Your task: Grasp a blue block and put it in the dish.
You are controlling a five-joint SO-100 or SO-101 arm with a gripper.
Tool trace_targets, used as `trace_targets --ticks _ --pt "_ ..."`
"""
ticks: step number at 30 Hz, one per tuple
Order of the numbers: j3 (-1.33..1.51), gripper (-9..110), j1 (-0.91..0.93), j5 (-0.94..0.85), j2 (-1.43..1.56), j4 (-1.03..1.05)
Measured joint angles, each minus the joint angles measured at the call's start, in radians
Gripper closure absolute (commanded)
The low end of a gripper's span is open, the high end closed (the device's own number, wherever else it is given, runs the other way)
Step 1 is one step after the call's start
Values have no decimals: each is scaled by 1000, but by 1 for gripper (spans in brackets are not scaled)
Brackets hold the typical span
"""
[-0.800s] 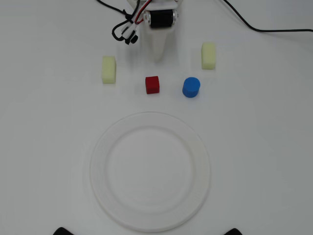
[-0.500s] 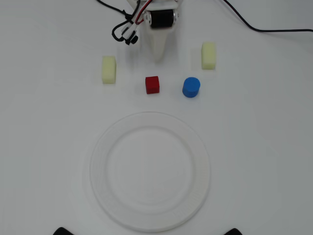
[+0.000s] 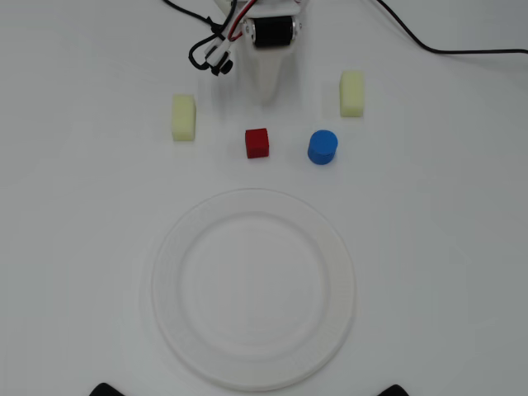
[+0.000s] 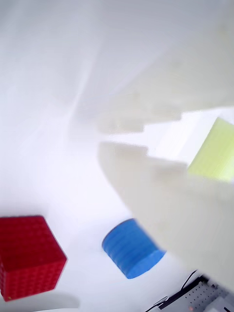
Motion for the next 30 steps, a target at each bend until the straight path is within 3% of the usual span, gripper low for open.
trace_targets --ticks 11,23,30 --pt "-92 101 38 -46 -32 8" --pt "-626 101 -11 -58 -773 -29" --pt "-864 89 -138 -43 -1055 -31"
